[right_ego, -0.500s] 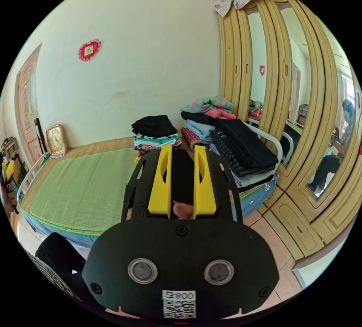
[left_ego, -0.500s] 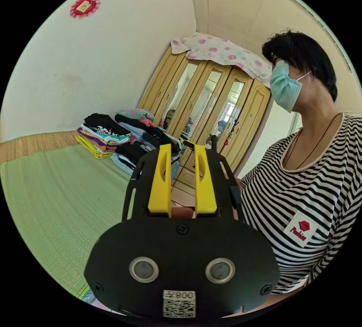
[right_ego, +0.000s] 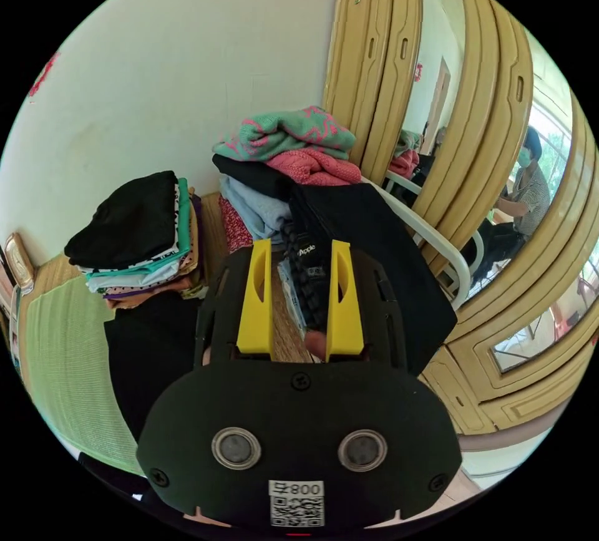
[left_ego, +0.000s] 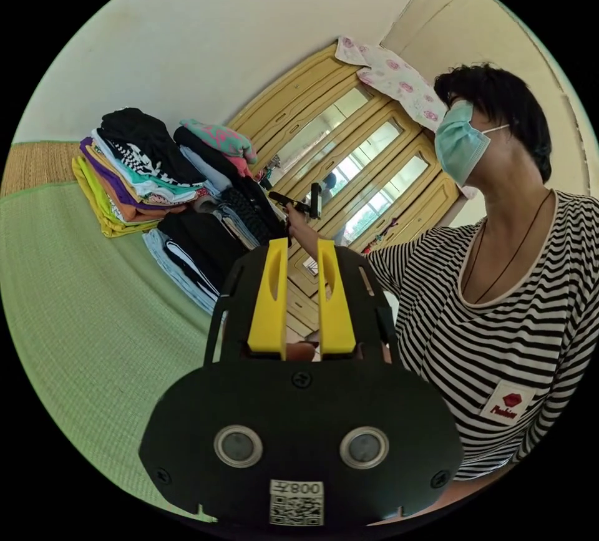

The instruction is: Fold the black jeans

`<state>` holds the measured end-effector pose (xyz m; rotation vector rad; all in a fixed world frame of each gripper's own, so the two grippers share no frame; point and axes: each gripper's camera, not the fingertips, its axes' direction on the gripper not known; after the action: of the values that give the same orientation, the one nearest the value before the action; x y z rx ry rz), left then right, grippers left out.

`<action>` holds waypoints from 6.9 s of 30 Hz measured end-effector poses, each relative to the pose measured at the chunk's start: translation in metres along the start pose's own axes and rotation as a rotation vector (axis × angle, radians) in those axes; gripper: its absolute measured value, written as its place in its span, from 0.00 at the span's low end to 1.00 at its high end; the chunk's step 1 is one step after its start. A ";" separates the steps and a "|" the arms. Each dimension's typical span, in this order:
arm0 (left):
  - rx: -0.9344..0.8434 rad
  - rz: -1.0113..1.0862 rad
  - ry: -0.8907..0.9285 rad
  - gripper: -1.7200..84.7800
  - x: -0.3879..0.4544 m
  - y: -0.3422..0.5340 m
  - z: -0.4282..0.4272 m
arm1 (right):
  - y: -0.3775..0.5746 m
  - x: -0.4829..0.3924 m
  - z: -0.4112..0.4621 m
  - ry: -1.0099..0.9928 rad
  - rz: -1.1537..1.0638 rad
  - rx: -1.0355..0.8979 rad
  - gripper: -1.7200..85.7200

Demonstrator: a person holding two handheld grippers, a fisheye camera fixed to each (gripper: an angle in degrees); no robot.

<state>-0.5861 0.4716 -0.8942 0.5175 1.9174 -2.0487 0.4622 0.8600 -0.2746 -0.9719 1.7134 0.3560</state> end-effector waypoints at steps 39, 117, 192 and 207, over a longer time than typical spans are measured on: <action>-0.081 -0.216 0.154 0.09 -0.049 -0.267 0.136 | -0.154 0.292 0.114 -0.520 0.313 -0.026 0.05; -0.783 -0.648 -1.299 0.03 0.004 0.271 -0.288 | -0.048 -0.457 -0.201 -1.138 0.149 -1.003 0.03; 0.239 -0.765 -0.634 0.02 -0.217 0.746 -0.038 | 0.048 -0.498 -0.214 -0.807 -0.002 -0.647 0.03; 0.627 -0.932 -0.607 0.08 -0.281 0.802 -0.073 | 0.158 -0.532 -0.132 -0.921 0.055 -0.862 0.07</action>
<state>0.0252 0.4747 -1.4892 -0.9939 1.1866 -2.8664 0.3013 1.0991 0.2177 -1.0864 0.7013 1.4065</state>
